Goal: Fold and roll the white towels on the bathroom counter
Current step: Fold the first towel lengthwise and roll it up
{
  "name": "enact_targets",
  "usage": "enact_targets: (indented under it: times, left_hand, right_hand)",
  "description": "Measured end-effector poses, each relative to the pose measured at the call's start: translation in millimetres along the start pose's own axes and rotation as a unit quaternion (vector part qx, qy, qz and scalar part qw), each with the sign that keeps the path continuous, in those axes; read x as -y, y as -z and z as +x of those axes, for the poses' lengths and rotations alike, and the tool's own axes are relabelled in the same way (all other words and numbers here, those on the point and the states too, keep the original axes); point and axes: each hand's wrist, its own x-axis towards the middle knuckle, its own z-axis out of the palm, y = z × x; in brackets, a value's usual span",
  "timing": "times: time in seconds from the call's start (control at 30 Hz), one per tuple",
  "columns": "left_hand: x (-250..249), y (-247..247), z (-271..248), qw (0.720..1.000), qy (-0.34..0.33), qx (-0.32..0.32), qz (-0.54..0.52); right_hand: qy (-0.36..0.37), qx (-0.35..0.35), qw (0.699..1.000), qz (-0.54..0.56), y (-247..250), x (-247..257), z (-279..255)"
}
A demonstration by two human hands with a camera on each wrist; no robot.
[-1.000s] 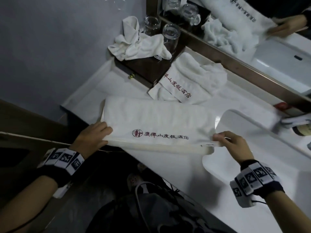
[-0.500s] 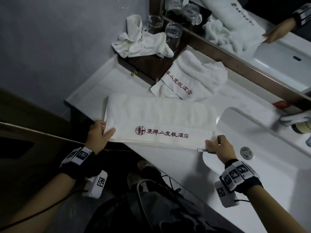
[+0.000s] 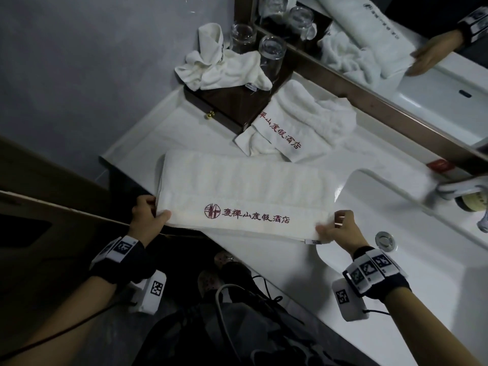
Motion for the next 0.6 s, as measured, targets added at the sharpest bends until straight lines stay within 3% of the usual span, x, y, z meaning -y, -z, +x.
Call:
enact_targets:
  times: [0.07, 0.13, 0.23, 0.37, 0.5, 0.6]
  left_hand:
    - [-5, -1, 2, 0.997, 0.049, 0.037, -0.041]
    - [-10, -2, 3, 0.996, 0.065, 0.047, -0.038]
    - [-14, 1, 6, 0.996, 0.035, 0.070, -0.042]
    - [-27, 7, 14, 0.990, 0.016, 0.088, -0.112]
    - [-48, 9, 36, 0.997, 0.008, 0.053, -0.055]
    - [-61, 12, 50, 0.997, -0.023, 0.071, 0.004]
  right_hand:
    - [-0.024, 0.009, 0.998, 0.049, -3, 8, 0]
    - [-0.036, -0.019, 0.999, 0.019, -5, 14, 2]
    - [-0.024, -0.056, 0.997, -0.043, -3, 19, 6]
    - [-0.005, -0.008, 0.998, -0.069, 0, 26, 13]
    - [-0.015, 0.004, 0.999, 0.033, 0, 35, 21]
    - [-0.003, 0.029, 0.995, 0.097, 0, 40, 24]
